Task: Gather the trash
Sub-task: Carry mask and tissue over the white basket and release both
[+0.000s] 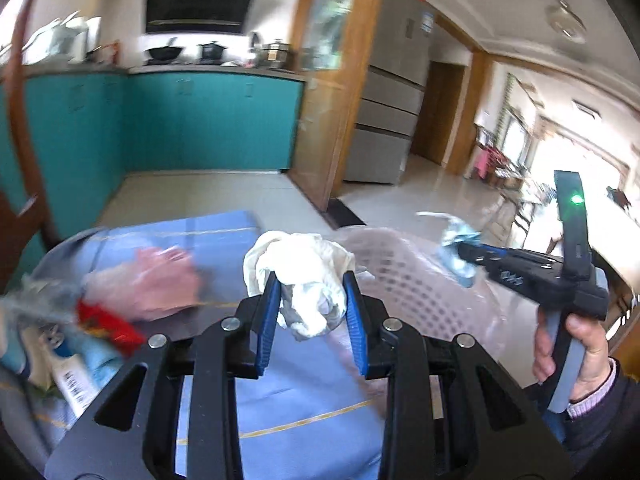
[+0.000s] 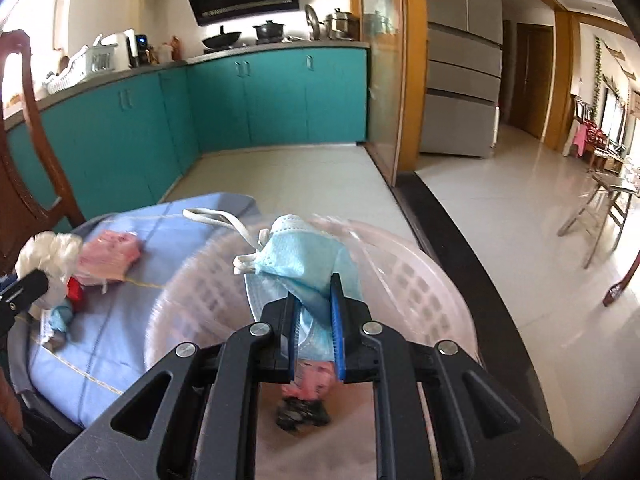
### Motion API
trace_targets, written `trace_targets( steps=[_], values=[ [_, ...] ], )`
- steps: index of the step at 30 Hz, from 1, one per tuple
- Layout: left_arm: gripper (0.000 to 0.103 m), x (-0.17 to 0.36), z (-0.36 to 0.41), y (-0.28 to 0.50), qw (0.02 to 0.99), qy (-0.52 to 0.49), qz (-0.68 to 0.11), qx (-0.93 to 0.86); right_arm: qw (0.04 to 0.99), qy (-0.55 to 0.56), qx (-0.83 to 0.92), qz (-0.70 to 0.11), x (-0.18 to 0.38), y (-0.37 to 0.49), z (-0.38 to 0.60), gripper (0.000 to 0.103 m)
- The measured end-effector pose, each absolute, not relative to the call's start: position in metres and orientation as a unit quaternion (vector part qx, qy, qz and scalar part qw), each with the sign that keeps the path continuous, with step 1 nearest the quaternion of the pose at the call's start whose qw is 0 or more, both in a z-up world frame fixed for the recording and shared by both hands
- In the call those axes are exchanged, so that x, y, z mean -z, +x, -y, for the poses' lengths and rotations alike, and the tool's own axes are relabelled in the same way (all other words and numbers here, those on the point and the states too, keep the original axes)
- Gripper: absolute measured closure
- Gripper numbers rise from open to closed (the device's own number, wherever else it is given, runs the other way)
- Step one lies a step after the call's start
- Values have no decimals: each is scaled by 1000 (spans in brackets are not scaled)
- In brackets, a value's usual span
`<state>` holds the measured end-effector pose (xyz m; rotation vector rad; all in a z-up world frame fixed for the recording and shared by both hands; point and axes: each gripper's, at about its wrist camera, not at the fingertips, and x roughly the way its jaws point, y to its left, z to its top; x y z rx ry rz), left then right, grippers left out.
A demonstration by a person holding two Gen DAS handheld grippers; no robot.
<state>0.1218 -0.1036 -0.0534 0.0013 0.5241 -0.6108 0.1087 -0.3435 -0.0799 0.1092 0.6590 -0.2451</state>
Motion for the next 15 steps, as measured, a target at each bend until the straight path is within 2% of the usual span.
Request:
trace_targets(
  steps=[6,11,14,15],
  values=[
    [68,66,172,122,894,34,-281,348,932,76,145,-323,81,97,364,88],
    [51,91,202,128,884,71,-311,342,926,92,149,-334,86,97,372,86],
    [42,91,197,129,886,68,-313,335,923,97,140,-345,90,99,372,70],
    [39,88,193,130,890,64,-310,329,923,96,140,-345,90,99,370,59]
  ],
)
